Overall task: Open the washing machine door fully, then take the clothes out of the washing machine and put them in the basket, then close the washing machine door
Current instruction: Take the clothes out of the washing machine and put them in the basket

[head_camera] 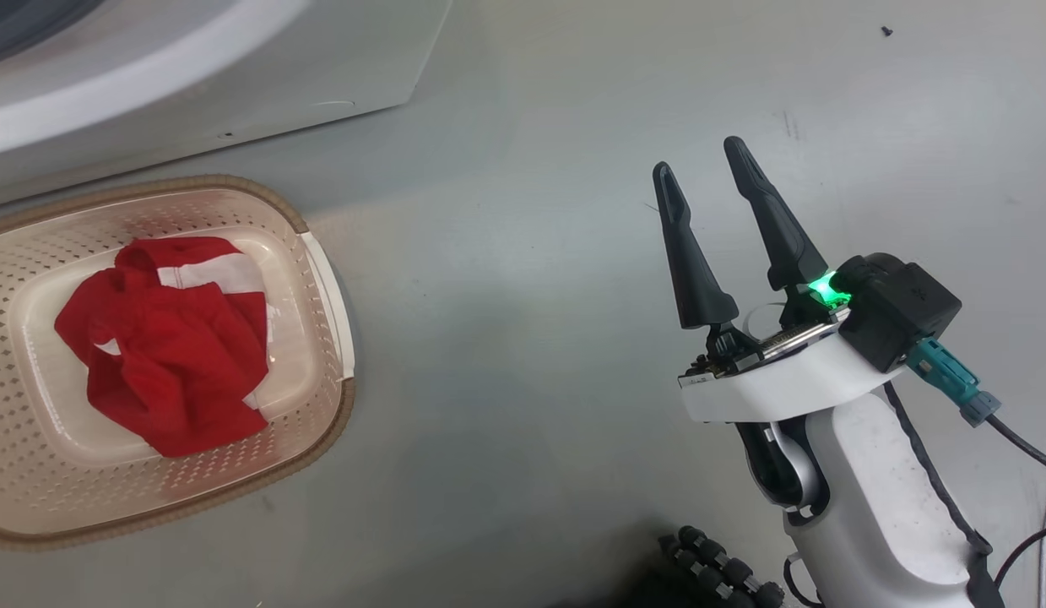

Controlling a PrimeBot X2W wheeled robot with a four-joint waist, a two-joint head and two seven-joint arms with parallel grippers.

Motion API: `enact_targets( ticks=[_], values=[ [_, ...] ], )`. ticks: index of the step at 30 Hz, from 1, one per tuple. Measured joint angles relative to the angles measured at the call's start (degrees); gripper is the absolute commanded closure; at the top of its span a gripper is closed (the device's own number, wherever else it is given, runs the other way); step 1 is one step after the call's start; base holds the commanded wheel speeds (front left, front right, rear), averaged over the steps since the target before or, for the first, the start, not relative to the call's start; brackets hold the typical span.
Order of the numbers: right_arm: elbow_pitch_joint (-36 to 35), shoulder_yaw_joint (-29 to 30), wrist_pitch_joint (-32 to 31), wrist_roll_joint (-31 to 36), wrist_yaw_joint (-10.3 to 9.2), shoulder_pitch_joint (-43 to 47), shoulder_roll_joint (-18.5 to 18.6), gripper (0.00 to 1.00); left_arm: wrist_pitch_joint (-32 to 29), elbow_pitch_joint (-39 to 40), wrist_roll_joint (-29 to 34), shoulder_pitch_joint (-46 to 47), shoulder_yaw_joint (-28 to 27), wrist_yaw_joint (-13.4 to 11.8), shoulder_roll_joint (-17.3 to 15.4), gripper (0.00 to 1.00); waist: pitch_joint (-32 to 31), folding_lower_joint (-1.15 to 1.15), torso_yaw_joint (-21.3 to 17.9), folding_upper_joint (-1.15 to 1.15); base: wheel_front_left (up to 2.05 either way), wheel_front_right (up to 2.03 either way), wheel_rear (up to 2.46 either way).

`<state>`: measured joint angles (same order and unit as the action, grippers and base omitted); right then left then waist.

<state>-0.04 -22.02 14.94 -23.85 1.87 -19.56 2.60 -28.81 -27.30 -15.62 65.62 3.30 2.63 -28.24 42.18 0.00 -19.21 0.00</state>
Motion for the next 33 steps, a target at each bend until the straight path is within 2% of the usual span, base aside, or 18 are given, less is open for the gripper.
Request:
enact_targets(
  ticks=[6,17,33],
  values=[
    [0.45,0.99,0.0,1.8,0.0,0.01,0.01,0.0,6.33,1.77,-0.08,-2.55,-1.09,-0.91,1.11,1.0,-1.21,0.0,1.31,0.0,0.0,0.0,0.0],
    [1.63,2.55,0.0,3.87,0.4,0.14,0.03,0.0,18.69,6.51,-0.09,-8.86,-1.37,-2.4,5.56,1.0,-4.12,0.0,4.04,0.0,0.0,0.0,0.0],
    [4.09,3.65,0.0,6.84,1.26,3.14,0.11,0.0,33.94,12.99,-0.52,-23.59,-1.56,-5.44,12.02,1.0,-11.31,0.0,7.13,0.0,0.0,0.0,0.0]
  ],
)
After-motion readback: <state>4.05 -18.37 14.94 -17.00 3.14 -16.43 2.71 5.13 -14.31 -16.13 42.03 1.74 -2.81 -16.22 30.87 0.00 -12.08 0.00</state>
